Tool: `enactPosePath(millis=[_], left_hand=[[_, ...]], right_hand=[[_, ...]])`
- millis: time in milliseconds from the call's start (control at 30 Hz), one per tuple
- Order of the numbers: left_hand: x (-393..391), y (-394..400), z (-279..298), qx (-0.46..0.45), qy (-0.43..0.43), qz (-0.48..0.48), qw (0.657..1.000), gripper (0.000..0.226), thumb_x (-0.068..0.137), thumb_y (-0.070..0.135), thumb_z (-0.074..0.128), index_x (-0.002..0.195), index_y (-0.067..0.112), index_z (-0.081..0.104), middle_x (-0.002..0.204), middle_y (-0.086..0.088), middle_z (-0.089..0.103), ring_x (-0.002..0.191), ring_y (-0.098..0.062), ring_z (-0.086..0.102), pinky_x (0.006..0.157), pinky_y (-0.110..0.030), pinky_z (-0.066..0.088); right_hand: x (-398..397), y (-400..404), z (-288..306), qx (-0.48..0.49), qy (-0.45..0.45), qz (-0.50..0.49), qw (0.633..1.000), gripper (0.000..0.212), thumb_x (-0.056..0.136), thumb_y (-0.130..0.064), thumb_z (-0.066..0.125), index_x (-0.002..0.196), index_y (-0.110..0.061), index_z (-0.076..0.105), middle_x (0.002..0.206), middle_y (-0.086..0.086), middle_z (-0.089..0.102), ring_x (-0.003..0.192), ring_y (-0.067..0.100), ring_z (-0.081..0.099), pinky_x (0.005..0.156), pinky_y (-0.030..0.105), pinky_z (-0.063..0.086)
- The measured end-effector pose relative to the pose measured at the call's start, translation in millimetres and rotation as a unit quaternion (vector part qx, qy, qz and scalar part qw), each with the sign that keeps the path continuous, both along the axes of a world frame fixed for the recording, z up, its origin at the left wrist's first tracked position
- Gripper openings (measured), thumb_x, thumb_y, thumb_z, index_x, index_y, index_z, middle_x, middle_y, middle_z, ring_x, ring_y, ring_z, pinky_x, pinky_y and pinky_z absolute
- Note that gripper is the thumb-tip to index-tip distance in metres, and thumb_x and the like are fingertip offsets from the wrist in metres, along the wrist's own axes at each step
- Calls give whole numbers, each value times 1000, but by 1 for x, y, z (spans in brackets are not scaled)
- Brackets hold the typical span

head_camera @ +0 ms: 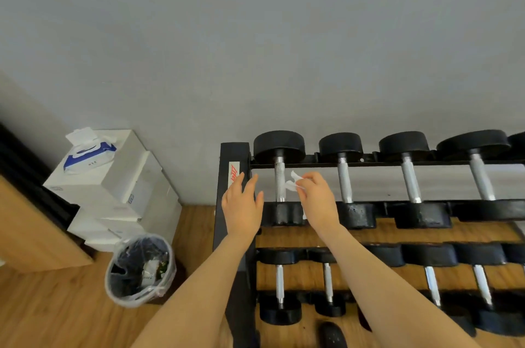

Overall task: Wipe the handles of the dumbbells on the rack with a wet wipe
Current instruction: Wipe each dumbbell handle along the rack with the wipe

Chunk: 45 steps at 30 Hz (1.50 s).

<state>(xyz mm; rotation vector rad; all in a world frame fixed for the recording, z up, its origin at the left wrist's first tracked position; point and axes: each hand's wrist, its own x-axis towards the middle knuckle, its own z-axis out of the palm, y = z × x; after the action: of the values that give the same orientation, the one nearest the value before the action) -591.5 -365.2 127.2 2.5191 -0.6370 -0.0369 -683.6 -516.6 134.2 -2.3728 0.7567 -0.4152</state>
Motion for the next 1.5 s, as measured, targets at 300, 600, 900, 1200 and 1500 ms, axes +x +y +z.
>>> enactPosePath(millis=[300, 600, 900, 1200, 1500], left_hand=[[-28, -44, -26, -15, -14, 171, 985, 45, 94, 23, 64, 138, 17, 55, 142, -14, 52, 127, -32, 52, 101, -52, 47], [-59, -74, -43, -20, -8, 279, 960, 40, 96, 20, 60, 135, 13, 58, 142, -18, 51, 125, -36, 53, 99, -55, 47], [-48, -107, -55, -32, 45, 297, 953, 46, 104, 31, 41, 149, 17, 41, 155, -7, 37, 143, -22, 33, 118, -43, 27], [-42, -123, -69, 16, 30, 320, 947, 45, 104, 39, 37, 145, 24, 46, 151, 3, 45, 140, -16, 38, 118, -38, 22], [-43, -125, -67, 10, 27, 324, 946, 44, 102, 38, 41, 141, 23, 51, 142, 4, 54, 135, -16, 45, 116, -39, 26]], right_hand=[[42, -64, -23, -5, 14, 188, 982, 22, 98, -17, 49, 116, -10, 61, 120, 2, 52, 102, 14, 53, 78, 7, 36], [45, -94, -29, -29, -11, 303, 953, 30, 97, -13, 53, 126, -9, 62, 130, 3, 51, 111, 14, 55, 101, 22, 42], [67, -107, -47, -27, -25, 337, 941, 31, 97, -12, 54, 128, -10, 60, 130, 3, 52, 114, 13, 55, 99, 21, 44], [98, -112, -73, -45, -21, 352, 935, 35, 94, -10, 58, 129, -7, 58, 130, 7, 52, 116, 14, 55, 100, 21, 45], [102, -109, -77, -11, -53, 332, 942, 34, 93, -7, 58, 127, -8, 61, 124, 9, 62, 114, 20, 59, 91, 24, 46]])
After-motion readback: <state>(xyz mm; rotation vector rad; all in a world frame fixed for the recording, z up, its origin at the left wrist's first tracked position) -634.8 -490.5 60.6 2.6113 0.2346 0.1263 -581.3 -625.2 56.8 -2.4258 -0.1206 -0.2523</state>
